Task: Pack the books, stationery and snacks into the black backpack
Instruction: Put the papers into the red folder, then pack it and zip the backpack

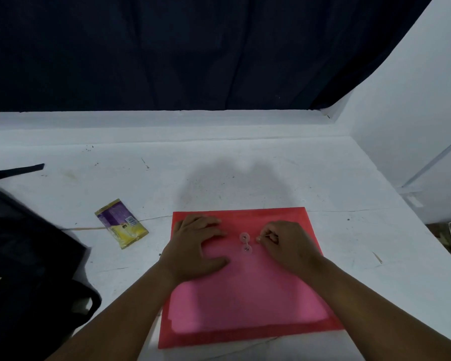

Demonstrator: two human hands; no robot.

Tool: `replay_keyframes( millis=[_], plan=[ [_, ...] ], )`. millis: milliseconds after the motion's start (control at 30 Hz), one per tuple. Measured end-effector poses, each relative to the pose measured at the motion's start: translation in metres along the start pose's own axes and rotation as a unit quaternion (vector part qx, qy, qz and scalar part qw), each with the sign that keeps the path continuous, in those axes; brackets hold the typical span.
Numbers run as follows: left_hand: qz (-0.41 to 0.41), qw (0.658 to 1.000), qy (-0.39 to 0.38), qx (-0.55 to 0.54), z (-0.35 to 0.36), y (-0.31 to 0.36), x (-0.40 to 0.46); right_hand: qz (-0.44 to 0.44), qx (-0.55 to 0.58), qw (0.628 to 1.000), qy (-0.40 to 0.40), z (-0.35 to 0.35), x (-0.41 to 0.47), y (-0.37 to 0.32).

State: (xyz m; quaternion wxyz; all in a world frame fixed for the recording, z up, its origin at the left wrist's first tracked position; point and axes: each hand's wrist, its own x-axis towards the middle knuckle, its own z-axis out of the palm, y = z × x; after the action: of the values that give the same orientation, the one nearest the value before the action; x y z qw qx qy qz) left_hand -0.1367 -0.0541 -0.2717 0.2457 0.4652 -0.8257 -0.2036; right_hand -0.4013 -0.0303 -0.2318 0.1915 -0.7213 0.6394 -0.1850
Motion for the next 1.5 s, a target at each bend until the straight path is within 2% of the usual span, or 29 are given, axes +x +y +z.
replay_keyframes(
  millis=[133, 367, 467, 600, 833, 967, 1133, 1500],
  plan=[
    [-0.005, 1.000, -0.005, 0.006, 0.000, -0.001, 0.000, 0.011, 0.082, 0.996, 0.018, -0.001, 0.014, -0.012],
    [0.001, 1.000, 0.004, -0.002, 0.001, -0.003, -0.002, 0.004, -0.029, 0.999, -0.023, -0.007, -0.009, -0.002],
    [0.005, 1.000, 0.007, -0.001, 0.001, -0.002, -0.001, -0.006, -0.039, 0.997, -0.062, -0.005, -0.028, -0.008],
    [0.009, 1.000, 0.009, -0.004, 0.002, -0.002, 0.000, -0.072, -0.020, 0.987, -0.139, 0.007, -0.040, -0.029],
    [0.026, 0.999, 0.021, -0.007, 0.003, -0.005, -0.001, -0.112, -0.018, 0.985, -0.128, 0.014, 0.012, -0.056],
    [0.015, 1.000, 0.017, 0.000, 0.003, -0.005, -0.001, -0.064, 0.000, 0.993, -0.099, 0.003, 0.039, -0.049],
    [0.022, 0.999, 0.030, -0.007, 0.003, -0.007, -0.001, -0.021, 0.017, 0.992, -0.123, -0.003, 0.057, -0.045],
    [0.029, 0.999, 0.032, 0.003, 0.005, -0.009, 0.000, -0.004, 0.020, 0.994, -0.109, -0.003, 0.064, -0.042]
  ],
)
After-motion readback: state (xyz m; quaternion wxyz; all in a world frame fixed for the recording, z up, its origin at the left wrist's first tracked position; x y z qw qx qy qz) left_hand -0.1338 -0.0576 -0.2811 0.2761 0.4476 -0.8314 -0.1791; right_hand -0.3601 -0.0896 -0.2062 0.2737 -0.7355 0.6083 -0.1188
